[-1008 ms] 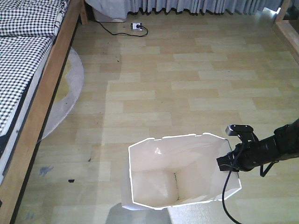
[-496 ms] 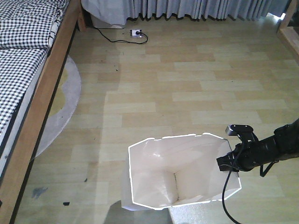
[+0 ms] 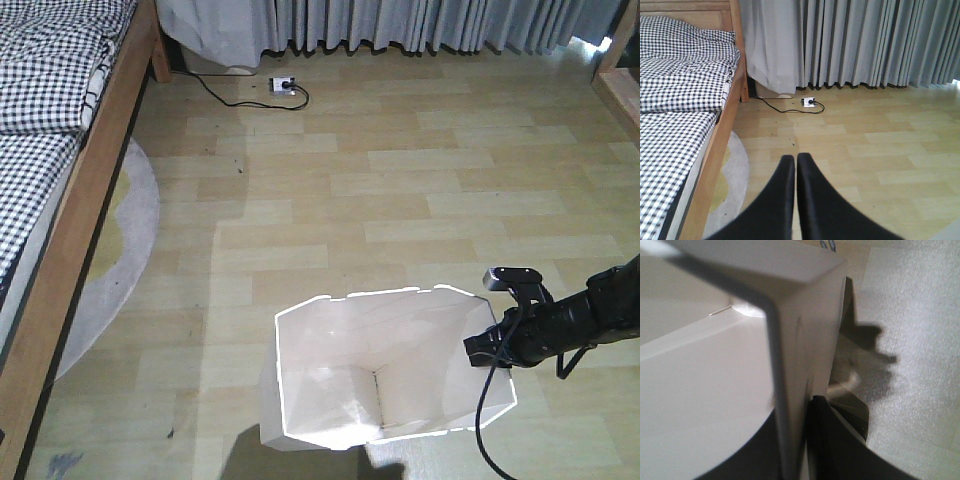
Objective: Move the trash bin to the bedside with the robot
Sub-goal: 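Drag the held bin across the floor toward the bed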
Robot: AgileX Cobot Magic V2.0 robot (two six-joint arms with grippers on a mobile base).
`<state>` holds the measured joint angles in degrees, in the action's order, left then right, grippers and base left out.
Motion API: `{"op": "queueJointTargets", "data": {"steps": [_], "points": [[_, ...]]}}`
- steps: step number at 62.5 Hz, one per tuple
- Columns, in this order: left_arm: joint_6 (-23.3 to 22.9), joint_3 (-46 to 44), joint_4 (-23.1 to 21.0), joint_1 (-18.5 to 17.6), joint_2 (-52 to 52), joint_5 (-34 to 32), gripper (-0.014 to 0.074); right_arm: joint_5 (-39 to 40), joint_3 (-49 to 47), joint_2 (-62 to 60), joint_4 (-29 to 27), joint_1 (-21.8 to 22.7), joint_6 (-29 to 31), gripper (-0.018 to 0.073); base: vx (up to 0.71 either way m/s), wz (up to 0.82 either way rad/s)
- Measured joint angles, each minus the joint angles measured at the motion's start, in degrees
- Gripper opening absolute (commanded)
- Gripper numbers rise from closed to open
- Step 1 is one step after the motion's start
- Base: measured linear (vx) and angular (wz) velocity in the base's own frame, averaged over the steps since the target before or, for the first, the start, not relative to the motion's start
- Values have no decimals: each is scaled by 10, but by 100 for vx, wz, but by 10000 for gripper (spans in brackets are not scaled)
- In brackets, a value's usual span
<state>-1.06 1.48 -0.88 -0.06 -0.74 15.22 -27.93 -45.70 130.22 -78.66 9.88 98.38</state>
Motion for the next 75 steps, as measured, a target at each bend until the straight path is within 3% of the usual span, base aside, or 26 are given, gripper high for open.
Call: {"op": "queueJointTargets", "data": {"steps": [75], "points": [[0, 0, 0, 0, 0, 0, -7, 1, 0, 0, 0, 0, 0, -5, 26, 2]]}}
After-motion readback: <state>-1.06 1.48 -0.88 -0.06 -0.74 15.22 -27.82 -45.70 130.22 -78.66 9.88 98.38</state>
